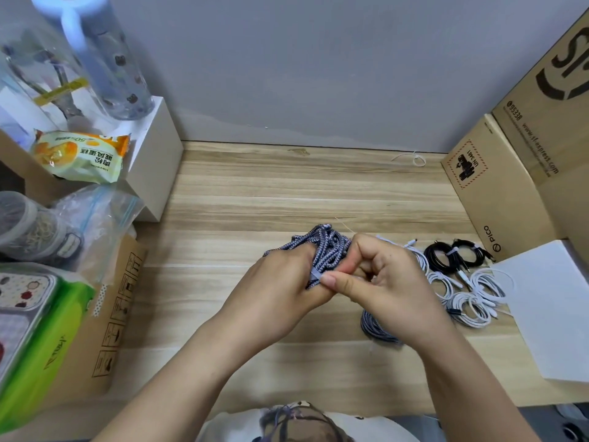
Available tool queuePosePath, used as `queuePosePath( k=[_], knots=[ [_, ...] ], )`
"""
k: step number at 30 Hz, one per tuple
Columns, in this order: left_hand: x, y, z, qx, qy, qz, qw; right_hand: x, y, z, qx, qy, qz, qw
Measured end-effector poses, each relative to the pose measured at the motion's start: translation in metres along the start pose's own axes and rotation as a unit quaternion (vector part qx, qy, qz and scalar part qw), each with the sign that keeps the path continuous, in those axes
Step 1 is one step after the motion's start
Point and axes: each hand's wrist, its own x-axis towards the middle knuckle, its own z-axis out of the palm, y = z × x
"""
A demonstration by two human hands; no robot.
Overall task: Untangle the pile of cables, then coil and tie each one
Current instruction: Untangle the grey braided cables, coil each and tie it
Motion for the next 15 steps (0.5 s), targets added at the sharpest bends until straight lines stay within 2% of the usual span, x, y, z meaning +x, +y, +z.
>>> queuePosePath(
  k=[4, 6, 9, 12, 15],
  knots=[
    [0.001, 0.001, 0.001, -0.102, 0.025, -0.024, 0.994, -0.001, 0.011, 0.010, 0.016, 0.094, -0.009, 0.995],
    [0.000, -0.002, -0.001, -0.159, 0.053, -0.032, 0.985, -0.003, 0.013, 0.012, 0.045, 0.099, -0.006, 0.994],
    [-0.002, -0.009, -0.001, -0.179, 0.079, -0.033, 0.980, -0.006, 0.015, 0.017, 0.061, 0.081, -0.009, 0.995],
    [-0.002, -0.009, 0.003, -0.172, 0.087, -0.039, 0.980, -0.009, 0.019, 0.025, -0.011, 0.115, -0.024, 0.993],
    [-0.001, -0.013, 0.008, -0.181, 0.045, -0.063, 0.980, -0.009, 0.024, 0.028, -0.153, 0.151, -0.043, 0.976]
  ],
)
